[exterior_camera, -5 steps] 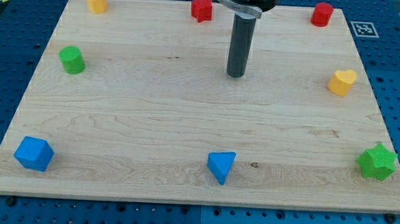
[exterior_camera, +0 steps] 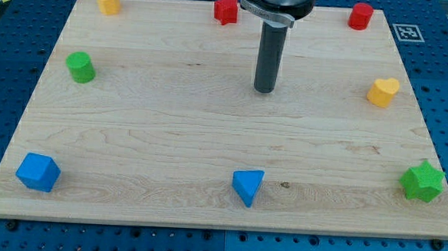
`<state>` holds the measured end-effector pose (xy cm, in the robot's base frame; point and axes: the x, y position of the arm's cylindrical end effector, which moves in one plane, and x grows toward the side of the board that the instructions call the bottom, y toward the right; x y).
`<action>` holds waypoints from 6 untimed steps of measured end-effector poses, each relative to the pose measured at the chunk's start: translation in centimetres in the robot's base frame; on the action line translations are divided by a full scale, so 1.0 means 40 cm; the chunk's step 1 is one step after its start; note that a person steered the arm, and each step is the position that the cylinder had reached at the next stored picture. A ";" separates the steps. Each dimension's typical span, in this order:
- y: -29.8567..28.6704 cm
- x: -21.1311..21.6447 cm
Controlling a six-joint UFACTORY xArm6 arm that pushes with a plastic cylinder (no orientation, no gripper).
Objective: Point your arm towards yellow hexagon
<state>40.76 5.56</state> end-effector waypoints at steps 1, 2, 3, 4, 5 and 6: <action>0.000 0.008; 0.000 0.011; 0.000 0.013; -0.002 0.011; -0.092 -0.026; -0.253 -0.107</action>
